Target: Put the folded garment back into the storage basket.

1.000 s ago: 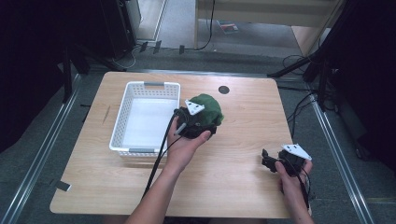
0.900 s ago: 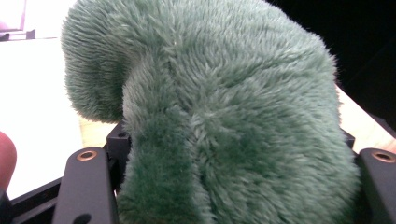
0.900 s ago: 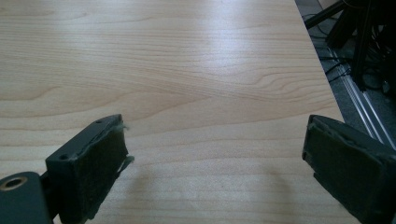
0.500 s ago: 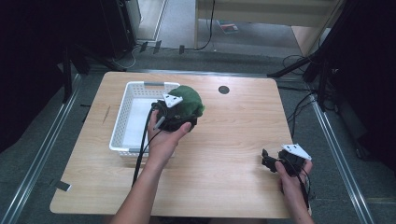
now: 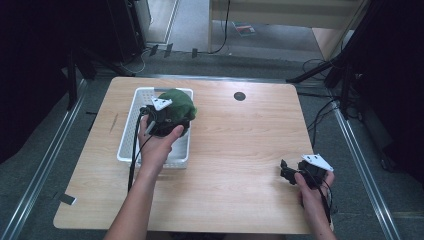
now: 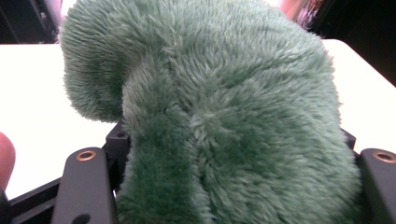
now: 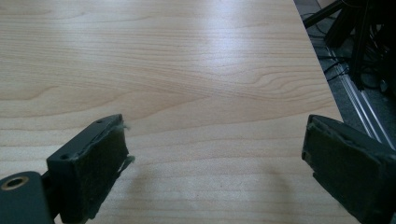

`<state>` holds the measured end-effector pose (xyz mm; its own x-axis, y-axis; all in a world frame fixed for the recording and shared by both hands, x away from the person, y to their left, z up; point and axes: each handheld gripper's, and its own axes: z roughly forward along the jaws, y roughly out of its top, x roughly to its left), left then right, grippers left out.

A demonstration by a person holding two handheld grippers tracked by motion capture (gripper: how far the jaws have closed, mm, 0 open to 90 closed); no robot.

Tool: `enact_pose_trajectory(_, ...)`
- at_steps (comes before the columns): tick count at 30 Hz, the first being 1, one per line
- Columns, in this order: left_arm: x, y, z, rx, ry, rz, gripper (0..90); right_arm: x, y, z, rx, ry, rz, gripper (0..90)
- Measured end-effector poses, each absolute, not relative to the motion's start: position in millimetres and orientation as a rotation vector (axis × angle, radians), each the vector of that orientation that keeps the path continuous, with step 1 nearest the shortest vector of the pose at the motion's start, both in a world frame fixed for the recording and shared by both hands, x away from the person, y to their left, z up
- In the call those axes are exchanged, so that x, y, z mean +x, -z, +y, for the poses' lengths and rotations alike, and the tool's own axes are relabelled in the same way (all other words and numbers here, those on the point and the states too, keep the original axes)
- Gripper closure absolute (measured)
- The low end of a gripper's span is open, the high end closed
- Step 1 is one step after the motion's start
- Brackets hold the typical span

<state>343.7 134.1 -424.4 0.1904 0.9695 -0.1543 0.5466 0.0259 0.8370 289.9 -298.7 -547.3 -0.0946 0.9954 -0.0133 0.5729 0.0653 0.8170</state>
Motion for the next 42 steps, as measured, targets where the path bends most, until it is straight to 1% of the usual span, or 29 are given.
enact_pose_trajectory(5, 351, 431, 145, 1.618, -0.661, 1.479, 30.5, 290, 547, -299, 1.568, -0.890, 1.736, 7.2)
enact_pose_trajectory(14, 373, 454, 164, 1.596, -0.696, 1.502, 30.8, 290, 547, -299, 1.573, -0.889, 1.735, 7.1)
enact_pose_trajectory(19, 383, 468, 171, 1.622, -0.740, 1.501, 30.8, 290, 547, -299, 1.571, -0.890, 1.736, 7.1)
enact_pose_trajectory(24, 393, 482, 172, 1.680, -0.749, 1.527, 29.9, 290, 547, -299, 1.572, -0.890, 1.736, 7.1)
enact_pose_trajectory(26, 397, 485, 173, 1.693, -0.699, 1.543, 29.3, 290, 547, -299, 1.572, -0.890, 1.736, 7.2)
enact_pose_trajectory(28, 399, 489, 173, 1.713, -0.648, 1.536, 28.0, 290, 547, -299, 1.573, -0.891, 1.736, 7.2)
enact_pose_trajectory(31, 401, 493, 170, 1.766, -0.624, 1.533, 24.5, 290, 547, -299, 1.572, -0.895, 1.736, 7.2)
enact_pose_trajectory(33, 403, 497, 169, 1.776, -0.604, 1.572, 23.5, 289, 547, -299, 1.572, -0.896, 1.735, 7.2)
enact_pose_trajectory(37, 406, 503, 167, 1.818, -0.606, 1.614, 20.4, 289, 547, -299, 1.572, -0.896, 1.734, 7.3)
enact_pose_trajectory(40, 407, 505, 166, 1.843, -0.620, 1.645, 15.3, 289, 547, -299, 1.573, -0.895, 1.733, 7.3)
enact_pose_trajectory(42, 408, 505, 166, 1.861, -0.624, 1.660, 13.7, 290, 547, -299, 1.573, -0.895, 1.735, 7.3)
